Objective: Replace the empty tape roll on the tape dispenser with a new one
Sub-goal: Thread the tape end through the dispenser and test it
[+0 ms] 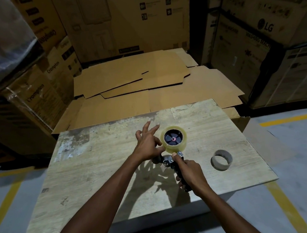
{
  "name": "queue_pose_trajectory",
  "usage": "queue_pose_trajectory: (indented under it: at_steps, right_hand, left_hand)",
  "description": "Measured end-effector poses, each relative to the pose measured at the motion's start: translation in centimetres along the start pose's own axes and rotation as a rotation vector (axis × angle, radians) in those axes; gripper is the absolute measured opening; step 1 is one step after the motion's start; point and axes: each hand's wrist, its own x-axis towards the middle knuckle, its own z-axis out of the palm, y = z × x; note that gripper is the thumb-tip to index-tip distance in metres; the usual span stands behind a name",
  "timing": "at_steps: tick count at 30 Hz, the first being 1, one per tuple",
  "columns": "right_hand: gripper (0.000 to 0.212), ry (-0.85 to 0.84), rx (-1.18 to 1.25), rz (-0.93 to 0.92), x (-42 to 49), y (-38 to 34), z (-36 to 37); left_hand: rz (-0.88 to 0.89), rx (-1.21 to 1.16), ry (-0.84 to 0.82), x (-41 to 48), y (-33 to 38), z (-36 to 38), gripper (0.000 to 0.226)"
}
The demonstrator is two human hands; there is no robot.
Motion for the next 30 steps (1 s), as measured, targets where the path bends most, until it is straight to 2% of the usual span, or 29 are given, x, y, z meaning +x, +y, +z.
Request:
queue_pose_trajectory:
  at_steps: [7, 12, 16, 21, 25, 30]
  right_hand:
    - [0.075, -0.02, 0.006, 0.012, -0.1, -0.1, 0.0]
    - [0.075, -0.034, -0.005, 0.012, -0.1, -0.3, 0.0]
    - [0.078, -0.053, -0.002, 0.047, 0.1, -0.4, -0.1]
    - [0.081, -0.109, -0.015, 0.064, 0.1, -0.7, -0.5]
    - [0.081, -0.127, -0.023, 0.065, 0.2, -0.9, -0.7]
    - [0.072, -0.125, -0.008, 0.063, 0.1, -1.0, -0.7]
  left_hand:
    - [-0.024, -0.001, 0.05, -0.7, 0.4, 0.7, 0.013]
    - [-0.038, 0.072, 0.086, -1.1, 0.5, 0.9, 0.014]
    - [-0.072, 0.064, 0.084, -1.1, 0.9, 0.7, 0.026]
    - [-0.04, -0.012, 0.066, -1.6, 1.6, -0.1, 0.021]
    - [-0.025, 0.014, 0.057, -1.8, 1.6, -0.2, 0.018]
    - [-0.087, 0.025, 0.046, -1.6, 1.4, 0.1, 0.013]
